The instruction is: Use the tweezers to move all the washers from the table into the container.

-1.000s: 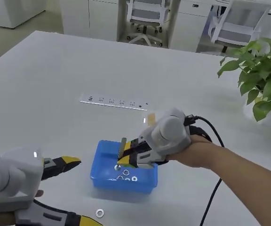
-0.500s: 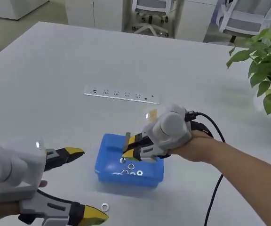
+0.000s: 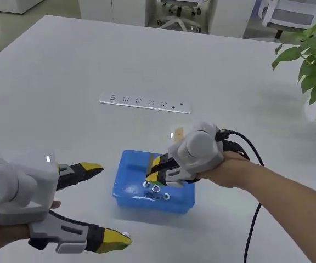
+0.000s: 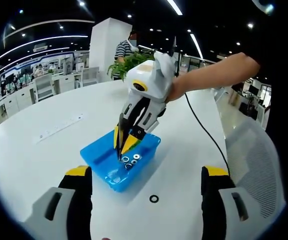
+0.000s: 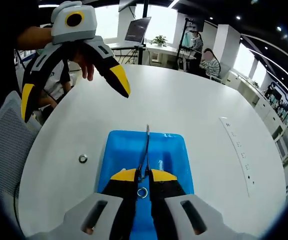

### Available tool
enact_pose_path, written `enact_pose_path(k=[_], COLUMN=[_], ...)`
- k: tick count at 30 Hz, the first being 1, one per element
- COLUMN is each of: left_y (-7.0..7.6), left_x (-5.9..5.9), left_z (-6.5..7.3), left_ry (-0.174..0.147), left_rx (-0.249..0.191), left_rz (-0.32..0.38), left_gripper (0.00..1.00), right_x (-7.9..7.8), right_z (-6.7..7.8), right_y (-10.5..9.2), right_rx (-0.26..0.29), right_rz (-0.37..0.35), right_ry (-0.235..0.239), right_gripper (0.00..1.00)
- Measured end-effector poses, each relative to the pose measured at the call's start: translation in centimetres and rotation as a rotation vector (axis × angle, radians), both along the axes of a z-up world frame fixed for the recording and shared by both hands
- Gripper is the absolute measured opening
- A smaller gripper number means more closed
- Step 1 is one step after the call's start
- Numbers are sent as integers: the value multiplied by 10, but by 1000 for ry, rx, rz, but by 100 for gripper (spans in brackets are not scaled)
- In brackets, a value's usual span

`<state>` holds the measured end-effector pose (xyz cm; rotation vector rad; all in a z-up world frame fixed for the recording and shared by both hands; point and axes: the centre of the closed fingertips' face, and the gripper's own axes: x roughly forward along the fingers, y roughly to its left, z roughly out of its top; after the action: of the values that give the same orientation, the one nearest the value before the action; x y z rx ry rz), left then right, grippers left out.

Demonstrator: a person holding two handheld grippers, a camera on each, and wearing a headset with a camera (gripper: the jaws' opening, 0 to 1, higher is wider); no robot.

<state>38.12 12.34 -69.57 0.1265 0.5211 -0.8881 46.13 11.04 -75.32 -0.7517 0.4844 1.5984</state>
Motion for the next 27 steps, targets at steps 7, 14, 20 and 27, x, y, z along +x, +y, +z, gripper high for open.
enact_pose_path(k=[7, 14, 20, 27], left_y=[-8, -12, -21, -25], left_x=[12, 34, 56, 73], left_z=[0, 2, 6, 5], left_ry=[-1, -57, -102, -127], left_rx=[6, 27, 58, 87], left_rz=[-10, -36, -75, -108], left_gripper=[88, 65, 48, 29], right_x=[2, 2, 1, -2], right_z=[-6, -10, -13, -15], right_y=[-1, -1, -1, 1], right_rx=[0, 0, -5, -11], right_rz=[1, 5, 18, 43], right_ry=[4, 3, -3, -11], right_gripper=[9, 9, 9, 10])
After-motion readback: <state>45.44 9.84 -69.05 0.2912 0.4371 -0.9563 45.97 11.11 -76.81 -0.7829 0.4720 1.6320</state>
